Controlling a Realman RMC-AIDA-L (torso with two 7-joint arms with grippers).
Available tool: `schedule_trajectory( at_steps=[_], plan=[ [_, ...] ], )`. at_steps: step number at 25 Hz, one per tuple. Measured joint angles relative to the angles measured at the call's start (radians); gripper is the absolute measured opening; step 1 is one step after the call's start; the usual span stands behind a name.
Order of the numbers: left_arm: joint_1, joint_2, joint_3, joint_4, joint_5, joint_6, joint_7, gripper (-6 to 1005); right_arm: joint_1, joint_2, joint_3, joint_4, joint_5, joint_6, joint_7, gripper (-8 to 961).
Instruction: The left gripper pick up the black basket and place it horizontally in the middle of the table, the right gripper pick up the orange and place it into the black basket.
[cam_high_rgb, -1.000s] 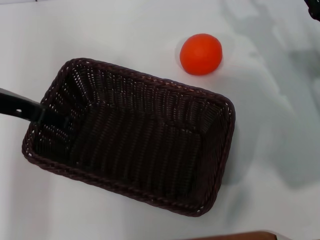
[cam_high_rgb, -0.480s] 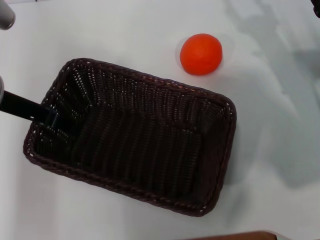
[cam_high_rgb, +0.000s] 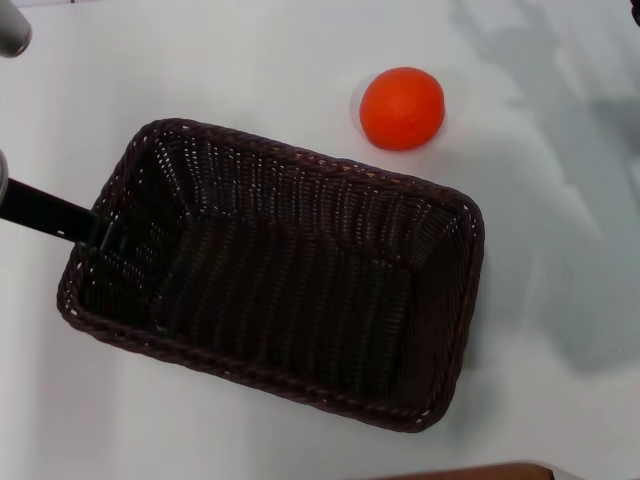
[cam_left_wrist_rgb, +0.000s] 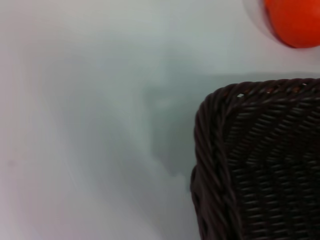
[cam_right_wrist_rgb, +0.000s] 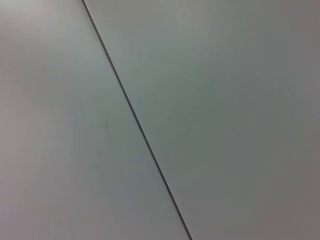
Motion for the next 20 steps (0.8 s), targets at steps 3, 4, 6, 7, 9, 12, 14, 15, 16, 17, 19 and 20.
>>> schedule_trajectory(
  at_steps=[3,4,6,7,9,12,14,15,16,17,19,20],
  plan=[
    [0.003,0.000,0.000,0.005,0.003,0.019,0.000,201,-0.005,0.003,0.005,0.000,0.000,0.009,0.003,940],
    [0.006,0.000,-0.005,0.006,0.001,0.028,-0.001,194,-0.007,0.003,0.006,0.001,0.000,0.011,0.007,940],
    [0.010,0.000,-0.022,0.006,-0.009,0.041,-0.004,181,-0.008,0.003,0.008,0.002,0.000,0.012,0.015,940],
    [0.010,0.000,-0.022,0.006,-0.009,0.041,-0.004,175,-0.008,0.003,0.011,0.003,0.000,0.012,0.017,940],
    [0.021,-0.003,-0.080,-0.007,-0.032,0.058,-0.040,162,-0.007,0.002,0.021,0.012,0.000,0.012,0.018,940],
    [0.039,-0.003,-0.133,-0.033,-0.052,0.061,-0.102,142,-0.001,0.000,0.022,0.018,-0.001,0.007,0.014,940],
    [0.058,-0.003,-0.152,-0.055,-0.062,0.062,-0.147,152,0.010,-0.004,0.022,0.024,-0.005,-0.005,0.010,940],
    [0.070,-0.003,-0.155,-0.071,-0.066,0.063,-0.175,157,0.016,-0.005,0.022,0.028,-0.006,-0.015,0.008,940],
    [0.085,-0.004,-0.152,-0.086,-0.071,0.063,-0.200,161,0.022,-0.007,0.022,0.031,-0.006,-0.025,0.008,940],
    [0.097,-0.005,-0.145,-0.100,-0.076,0.063,-0.224,166,0.026,-0.009,0.022,0.034,-0.006,-0.034,0.007,940],
    [0.126,-0.007,-0.125,-0.127,-0.093,0.068,-0.269,176,0.038,-0.014,0.019,0.045,-0.007,-0.056,0.006,940],
    [0.142,-0.008,-0.111,-0.141,-0.106,0.074,-0.292,181,0.043,-0.016,0.016,0.048,-0.007,-0.066,0.006,940]
  ],
)
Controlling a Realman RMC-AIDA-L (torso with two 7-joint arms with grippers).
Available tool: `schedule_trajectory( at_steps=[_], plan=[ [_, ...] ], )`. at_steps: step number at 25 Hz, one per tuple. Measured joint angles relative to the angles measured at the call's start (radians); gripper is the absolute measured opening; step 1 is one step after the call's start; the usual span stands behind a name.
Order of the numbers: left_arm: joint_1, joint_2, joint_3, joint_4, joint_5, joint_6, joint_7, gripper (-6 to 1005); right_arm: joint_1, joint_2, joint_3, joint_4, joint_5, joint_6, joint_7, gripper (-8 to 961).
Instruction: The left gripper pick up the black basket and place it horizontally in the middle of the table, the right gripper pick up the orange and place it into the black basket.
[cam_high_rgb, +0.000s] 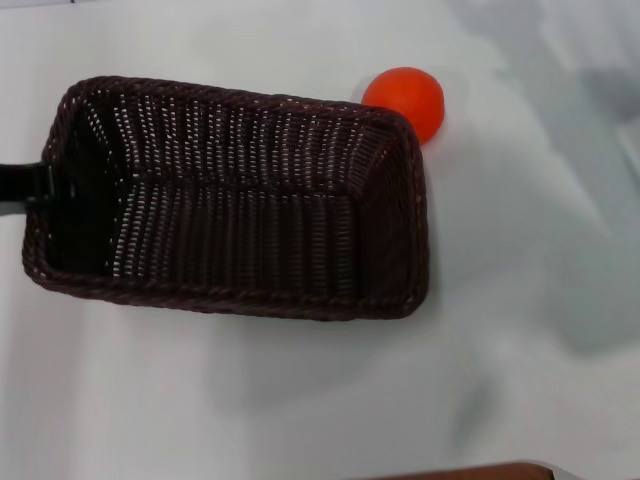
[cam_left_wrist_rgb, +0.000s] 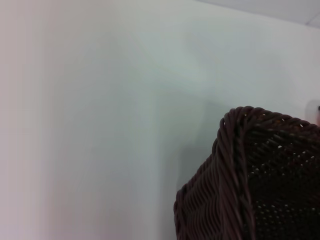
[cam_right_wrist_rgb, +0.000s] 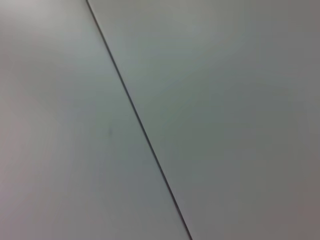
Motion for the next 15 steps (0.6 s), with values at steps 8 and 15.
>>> schedule_trajectory(
  at_steps=[8,15],
  plan=[
    [0.131,0.000,0.151,-0.066,-0.084,0.094,-0.127,220,0.029,-0.010,-0.004,0.005,-0.002,-0.046,-0.003,941],
    [0.204,0.003,0.175,-0.053,-0.167,0.168,-0.124,254,0.029,-0.003,-0.006,0.005,-0.002,-0.049,-0.003,941]
  ],
)
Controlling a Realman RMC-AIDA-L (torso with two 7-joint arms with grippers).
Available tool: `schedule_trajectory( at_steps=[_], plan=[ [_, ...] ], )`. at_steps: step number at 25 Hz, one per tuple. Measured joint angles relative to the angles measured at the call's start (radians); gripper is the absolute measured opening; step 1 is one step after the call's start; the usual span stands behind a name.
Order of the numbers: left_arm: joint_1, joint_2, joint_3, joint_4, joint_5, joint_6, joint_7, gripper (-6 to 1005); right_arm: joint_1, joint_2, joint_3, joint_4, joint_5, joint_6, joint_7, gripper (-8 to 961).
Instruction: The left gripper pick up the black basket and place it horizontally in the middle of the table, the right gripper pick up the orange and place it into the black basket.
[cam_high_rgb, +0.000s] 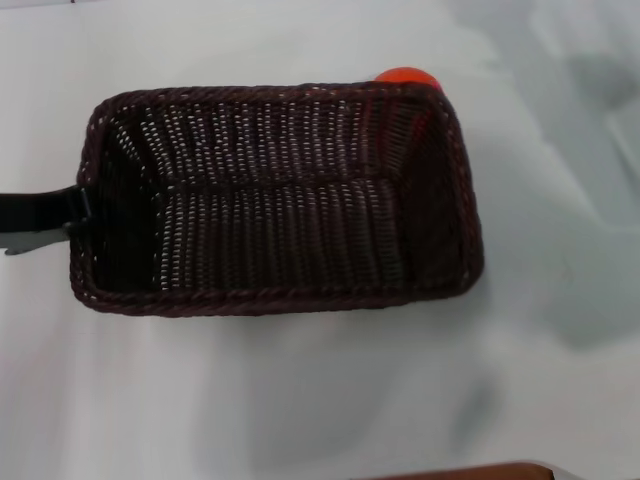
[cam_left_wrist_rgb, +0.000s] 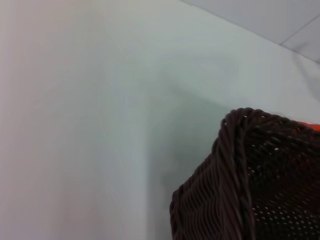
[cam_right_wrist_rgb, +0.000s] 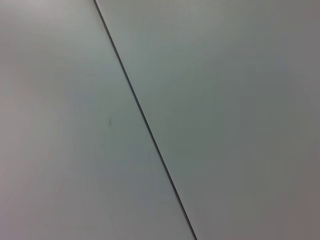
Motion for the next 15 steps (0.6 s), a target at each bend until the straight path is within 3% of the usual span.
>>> schedule_trajectory(
  at_steps=[12,15],
  plan=[
    [0.011,0.005,-0.062,0.068,-0.002,0.002,0.072,312,-0.027,0.019,-0.014,0.000,0.000,0.025,0.000,921],
    [0.008,0.006,-0.113,0.063,0.001,-0.031,0.098,439,-0.036,0.019,-0.022,0.000,0.000,0.034,0.000,911]
  ],
)
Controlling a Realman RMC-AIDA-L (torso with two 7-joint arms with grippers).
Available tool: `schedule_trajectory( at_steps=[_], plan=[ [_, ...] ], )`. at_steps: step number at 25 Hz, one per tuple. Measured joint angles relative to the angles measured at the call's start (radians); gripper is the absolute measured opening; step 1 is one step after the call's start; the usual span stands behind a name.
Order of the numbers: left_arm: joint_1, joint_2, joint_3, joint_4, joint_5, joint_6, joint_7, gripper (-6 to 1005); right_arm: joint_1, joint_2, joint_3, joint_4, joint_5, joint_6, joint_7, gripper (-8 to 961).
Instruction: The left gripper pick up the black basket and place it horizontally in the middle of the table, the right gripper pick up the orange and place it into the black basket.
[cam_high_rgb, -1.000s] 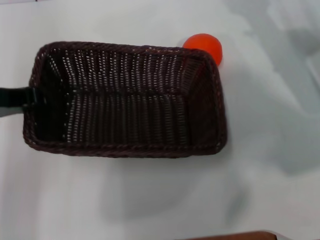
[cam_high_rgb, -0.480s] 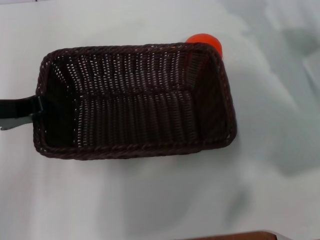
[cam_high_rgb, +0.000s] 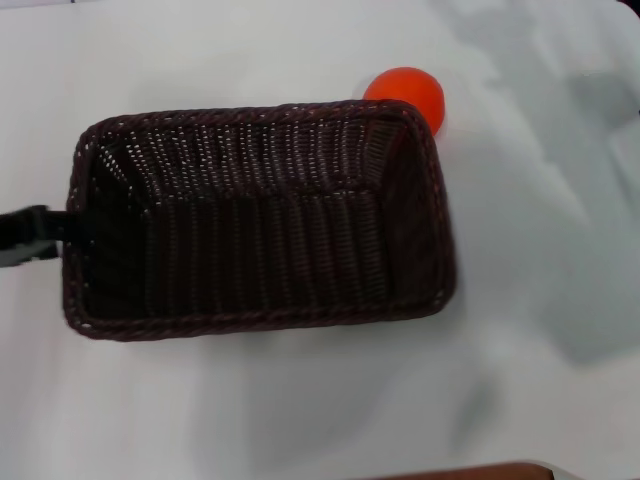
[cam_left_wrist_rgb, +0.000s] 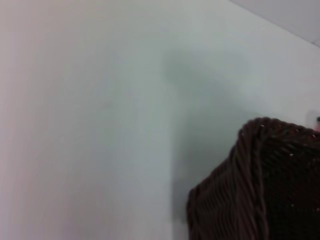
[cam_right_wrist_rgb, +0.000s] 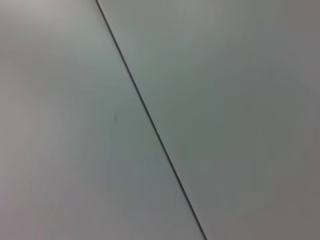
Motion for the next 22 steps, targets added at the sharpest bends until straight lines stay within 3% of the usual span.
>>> schedule_trajectory(
  at_steps=[8,11,17,22],
  plan=[
    [-0.028,-0.001,-0.335,0.001,-0.044,-0.057,0.169,761,-0.004,0.000,-0.036,-0.016,0.000,-0.075,0.001,886],
    [-0.022,-0.004,-0.395,0.030,-0.136,-0.024,0.246,766,-0.001,-0.003,-0.068,-0.017,0.000,-0.148,0.018,876],
    [-0.009,-0.005,-0.426,0.070,-0.272,-0.015,0.352,776,0.004,0.002,-0.165,-0.017,0.000,-0.222,0.027,857],
    [0.025,-0.007,-0.469,0.101,-0.483,0.007,0.525,778,0.016,0.004,-0.273,-0.012,0.000,-0.284,0.039,841]
  ],
)
